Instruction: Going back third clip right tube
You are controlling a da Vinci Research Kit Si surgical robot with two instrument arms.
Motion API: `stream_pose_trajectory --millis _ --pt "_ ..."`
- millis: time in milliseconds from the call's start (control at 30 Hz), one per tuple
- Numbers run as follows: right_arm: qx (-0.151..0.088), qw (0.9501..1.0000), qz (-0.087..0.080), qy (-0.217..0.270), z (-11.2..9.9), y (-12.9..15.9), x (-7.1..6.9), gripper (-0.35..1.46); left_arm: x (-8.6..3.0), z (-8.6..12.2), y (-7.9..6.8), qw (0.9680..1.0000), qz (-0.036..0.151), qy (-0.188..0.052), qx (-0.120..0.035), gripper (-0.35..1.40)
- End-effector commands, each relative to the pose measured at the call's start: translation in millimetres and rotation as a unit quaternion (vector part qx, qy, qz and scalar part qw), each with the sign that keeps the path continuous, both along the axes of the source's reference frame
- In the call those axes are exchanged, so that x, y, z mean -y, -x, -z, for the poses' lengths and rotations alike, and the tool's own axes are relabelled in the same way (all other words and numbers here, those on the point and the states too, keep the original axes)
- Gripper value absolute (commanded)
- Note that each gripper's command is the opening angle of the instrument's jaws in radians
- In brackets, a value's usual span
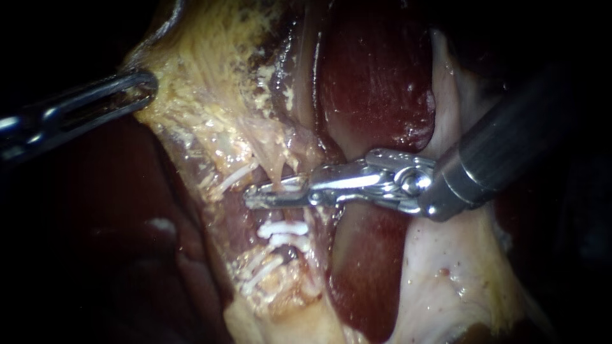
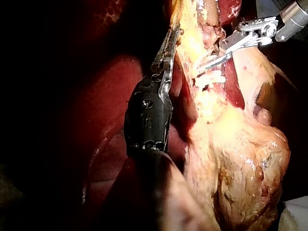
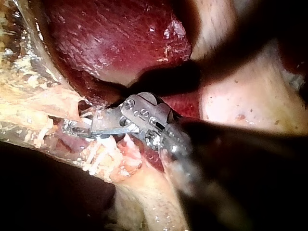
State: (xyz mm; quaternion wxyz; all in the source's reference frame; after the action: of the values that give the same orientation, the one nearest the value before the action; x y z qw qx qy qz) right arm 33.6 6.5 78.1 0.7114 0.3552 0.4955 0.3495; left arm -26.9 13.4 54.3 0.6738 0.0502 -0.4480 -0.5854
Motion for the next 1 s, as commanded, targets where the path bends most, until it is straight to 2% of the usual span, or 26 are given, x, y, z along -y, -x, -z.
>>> stream_pose_trajectory --millis 33,500,533,667,700,800,1000 --pt "0.0 1.0 0.0 0.0 0.0 0.0 0.0 -0.35 0.0 0.0 0.0 1.0 0.0 0.0 0.0 -0.35" --pt "0.0 1.0 -0.001 0.001 -0.1 -0.4 0.1 -0.26 0.0 0.0 0.0 1.0 0.0 0.0 0.0 -0.35" --pt "0.0 1.0 -0.001 0.001 -0.1 -0.4 0.2 -0.2 0.0 0.0 0.0 1.0 0.0 0.0 0.0 -0.35" --pt "-0.001 0.9998 0.005 0.017 -0.1 -0.4 0.1 0.36 0.0 0.1 0.0 1.0 0.0 0.0 0.0 -0.35" --pt "-0.003 0.9997 0.007 0.025 -0.1 -0.4 0.0 0.44 0.0 0.1 0.0 1.0 0.0 0.0 0.0 -0.35" --pt "-0.012 0.9988 0.01 0.047 0.1 -0.5 0.0 0.56 0.0 0.1 0.0 1.0 0.0 0.0 0.0 -0.35" --pt "-0.024 0.9976 0.02 0.061 0.9 -0.9 0.7 0.6 0.0 0.1 -0.1 1.0 0.0 0.0 0.0 -0.35"
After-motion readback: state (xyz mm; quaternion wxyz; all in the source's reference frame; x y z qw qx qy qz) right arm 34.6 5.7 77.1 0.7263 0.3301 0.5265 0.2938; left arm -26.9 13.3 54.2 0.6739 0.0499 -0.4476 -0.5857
